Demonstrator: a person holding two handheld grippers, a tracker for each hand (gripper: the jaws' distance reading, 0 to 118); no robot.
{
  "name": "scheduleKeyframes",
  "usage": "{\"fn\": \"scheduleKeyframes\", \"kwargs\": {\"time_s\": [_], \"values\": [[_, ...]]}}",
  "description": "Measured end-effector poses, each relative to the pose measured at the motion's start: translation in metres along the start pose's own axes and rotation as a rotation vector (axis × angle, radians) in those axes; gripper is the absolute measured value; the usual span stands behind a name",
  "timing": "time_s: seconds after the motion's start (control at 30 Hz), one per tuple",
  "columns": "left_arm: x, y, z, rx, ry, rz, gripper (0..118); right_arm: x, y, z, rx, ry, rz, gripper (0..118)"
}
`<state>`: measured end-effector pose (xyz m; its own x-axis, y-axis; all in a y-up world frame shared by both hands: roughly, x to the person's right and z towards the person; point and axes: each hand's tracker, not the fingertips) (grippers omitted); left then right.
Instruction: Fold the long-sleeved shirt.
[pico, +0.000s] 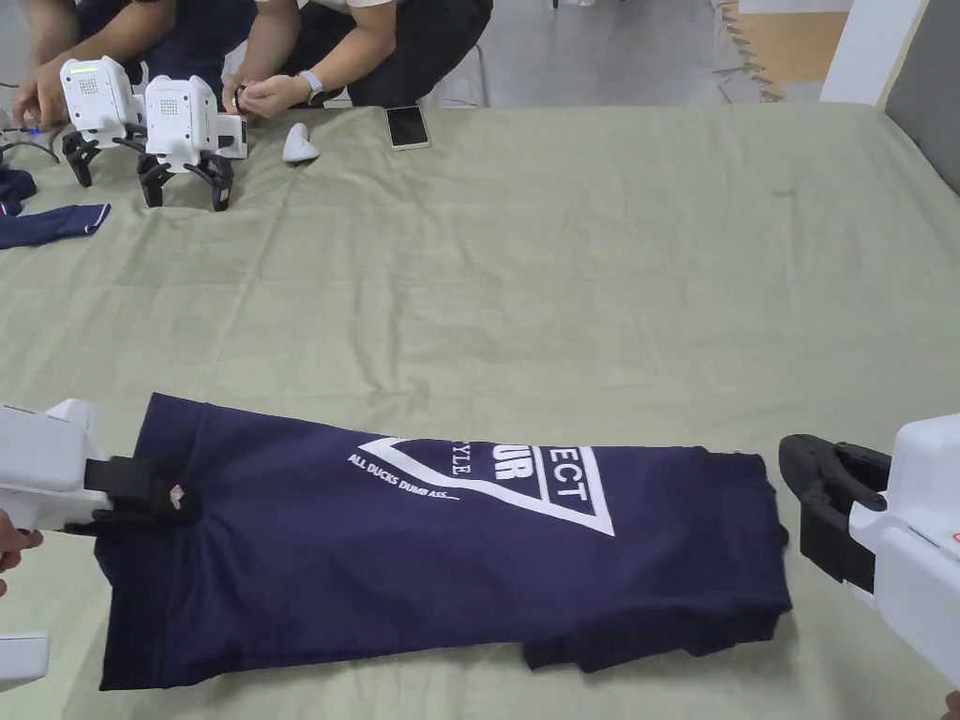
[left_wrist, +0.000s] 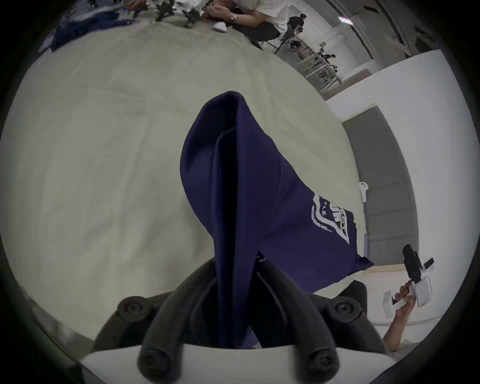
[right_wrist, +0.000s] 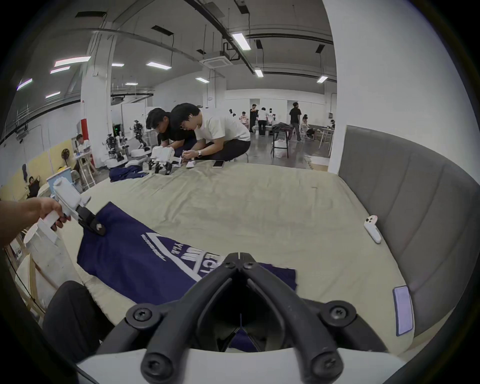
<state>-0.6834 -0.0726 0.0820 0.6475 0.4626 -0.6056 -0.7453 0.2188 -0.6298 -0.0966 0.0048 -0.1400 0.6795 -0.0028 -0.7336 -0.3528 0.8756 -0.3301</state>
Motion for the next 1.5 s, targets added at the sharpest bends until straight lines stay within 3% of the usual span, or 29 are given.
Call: {"fn": "scheduleKeyframes", "kwargs": {"time_s": [0.13,0.23,0.6,0.77,1.03,1.3,1.5], "values": [[0.002,-0.009,0.005,0.019,-0.025,0.031,14,-0.002,-0.002,-0.004,0.000,-0.001,0.000,0],[0.029,-0.010,0.014,0.037,0.002,-0.041,14,-0.003,-0.001,-0.008,0.007,-0.003,0.005,0],[0.198,-0.015,0.043,0.074,-0.149,-0.220,14,0.008,0.002,-0.007,0.047,0.002,-0.037,0],[0.277,-0.031,0.002,0.026,-0.177,-0.334,14,0.023,-0.001,0.005,0.057,-0.021,-0.053,0],[0.368,-0.065,-0.117,-0.098,-0.241,-0.382,14,0.057,-0.008,0.028,0.055,-0.095,-0.099,0],[0.392,-0.100,-0.247,-0.212,-0.122,-0.368,14,0.081,-0.020,0.043,0.036,-0.147,-0.132,0],[0.380,-0.101,-0.268,-0.194,-0.099,-0.294,16,0.087,-0.028,0.045,0.016,-0.164,-0.147,0]]}}
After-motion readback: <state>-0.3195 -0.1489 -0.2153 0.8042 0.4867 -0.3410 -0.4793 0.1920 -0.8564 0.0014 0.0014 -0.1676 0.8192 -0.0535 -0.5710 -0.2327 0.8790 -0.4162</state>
